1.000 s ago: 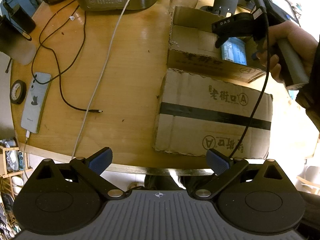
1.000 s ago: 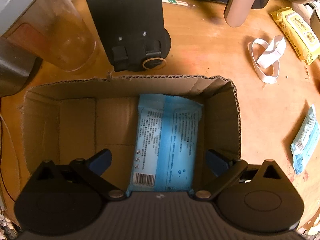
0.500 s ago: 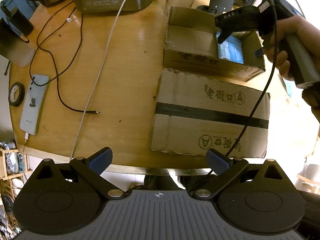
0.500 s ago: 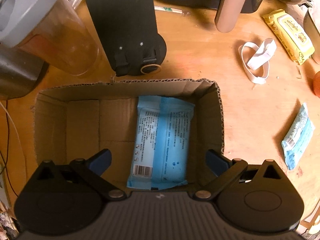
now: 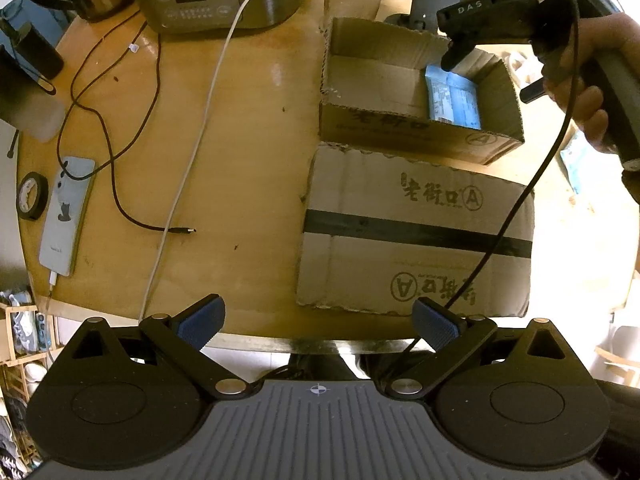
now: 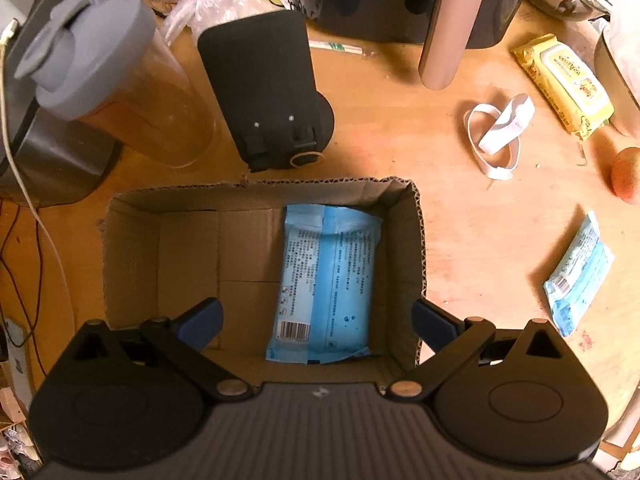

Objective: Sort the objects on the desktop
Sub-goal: 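Lift the open right gripper out of the box and move toward the other blue pack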

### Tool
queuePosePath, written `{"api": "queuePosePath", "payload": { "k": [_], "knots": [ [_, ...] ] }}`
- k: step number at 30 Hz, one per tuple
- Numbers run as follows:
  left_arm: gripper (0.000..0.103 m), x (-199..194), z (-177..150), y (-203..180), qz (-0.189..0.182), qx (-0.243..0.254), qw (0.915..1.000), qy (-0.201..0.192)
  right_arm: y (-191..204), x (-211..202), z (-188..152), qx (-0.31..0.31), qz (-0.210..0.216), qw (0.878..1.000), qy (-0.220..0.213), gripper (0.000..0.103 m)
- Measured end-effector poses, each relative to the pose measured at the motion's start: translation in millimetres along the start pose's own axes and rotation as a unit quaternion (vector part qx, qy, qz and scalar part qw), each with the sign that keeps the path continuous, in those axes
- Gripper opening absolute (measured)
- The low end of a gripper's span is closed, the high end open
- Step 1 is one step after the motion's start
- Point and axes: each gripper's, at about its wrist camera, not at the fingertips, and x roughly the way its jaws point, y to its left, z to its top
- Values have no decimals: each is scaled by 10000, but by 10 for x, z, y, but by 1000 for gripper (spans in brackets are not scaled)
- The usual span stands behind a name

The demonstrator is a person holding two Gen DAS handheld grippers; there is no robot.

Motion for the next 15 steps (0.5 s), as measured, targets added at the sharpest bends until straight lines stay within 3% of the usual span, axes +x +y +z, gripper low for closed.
{"api": "queuePosePath", "payload": {
  "k": [15],
  "knots": [
    [103,-19,-18,-66,28,80,10000,-48,-110,-205,-19,-96,-86,9999,-66,103]
  ]
}}
